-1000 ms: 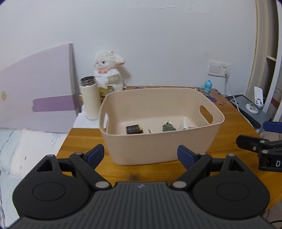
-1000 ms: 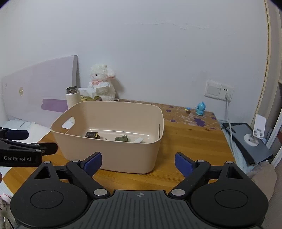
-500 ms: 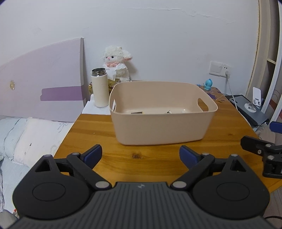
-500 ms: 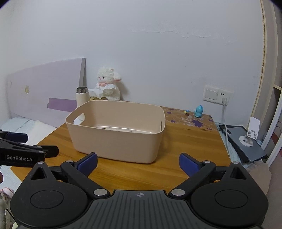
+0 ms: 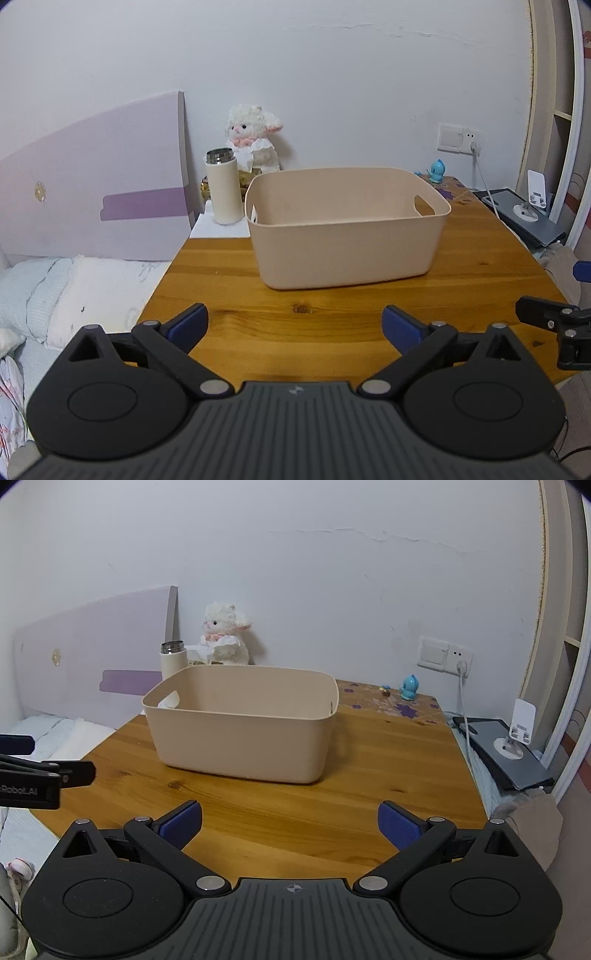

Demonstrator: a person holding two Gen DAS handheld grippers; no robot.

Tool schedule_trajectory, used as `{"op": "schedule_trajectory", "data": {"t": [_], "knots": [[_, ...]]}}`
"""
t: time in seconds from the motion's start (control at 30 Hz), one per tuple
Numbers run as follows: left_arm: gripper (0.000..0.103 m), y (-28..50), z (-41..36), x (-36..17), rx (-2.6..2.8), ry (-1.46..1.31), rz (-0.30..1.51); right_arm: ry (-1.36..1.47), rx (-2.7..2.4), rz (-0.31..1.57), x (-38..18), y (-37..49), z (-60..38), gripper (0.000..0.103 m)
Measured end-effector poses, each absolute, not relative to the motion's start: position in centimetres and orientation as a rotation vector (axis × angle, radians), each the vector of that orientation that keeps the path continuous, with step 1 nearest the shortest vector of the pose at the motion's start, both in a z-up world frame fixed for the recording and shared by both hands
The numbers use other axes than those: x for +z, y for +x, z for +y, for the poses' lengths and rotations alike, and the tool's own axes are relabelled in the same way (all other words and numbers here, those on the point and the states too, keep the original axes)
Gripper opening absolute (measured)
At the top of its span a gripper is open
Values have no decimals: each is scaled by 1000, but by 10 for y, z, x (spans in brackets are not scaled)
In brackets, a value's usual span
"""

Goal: Organize objects

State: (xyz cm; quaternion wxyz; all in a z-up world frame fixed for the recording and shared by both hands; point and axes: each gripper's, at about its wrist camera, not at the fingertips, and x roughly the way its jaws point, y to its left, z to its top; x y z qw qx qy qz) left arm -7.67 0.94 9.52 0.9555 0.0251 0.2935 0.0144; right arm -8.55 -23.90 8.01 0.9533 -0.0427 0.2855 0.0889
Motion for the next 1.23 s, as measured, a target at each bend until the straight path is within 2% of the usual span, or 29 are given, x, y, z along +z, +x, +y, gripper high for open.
{"op": "schedule_trajectory", "data": {"t": [1.23], "knots": [[101, -83, 24, 93, 12, 57, 634, -77, 168, 645, 70, -90, -245, 103]]}}
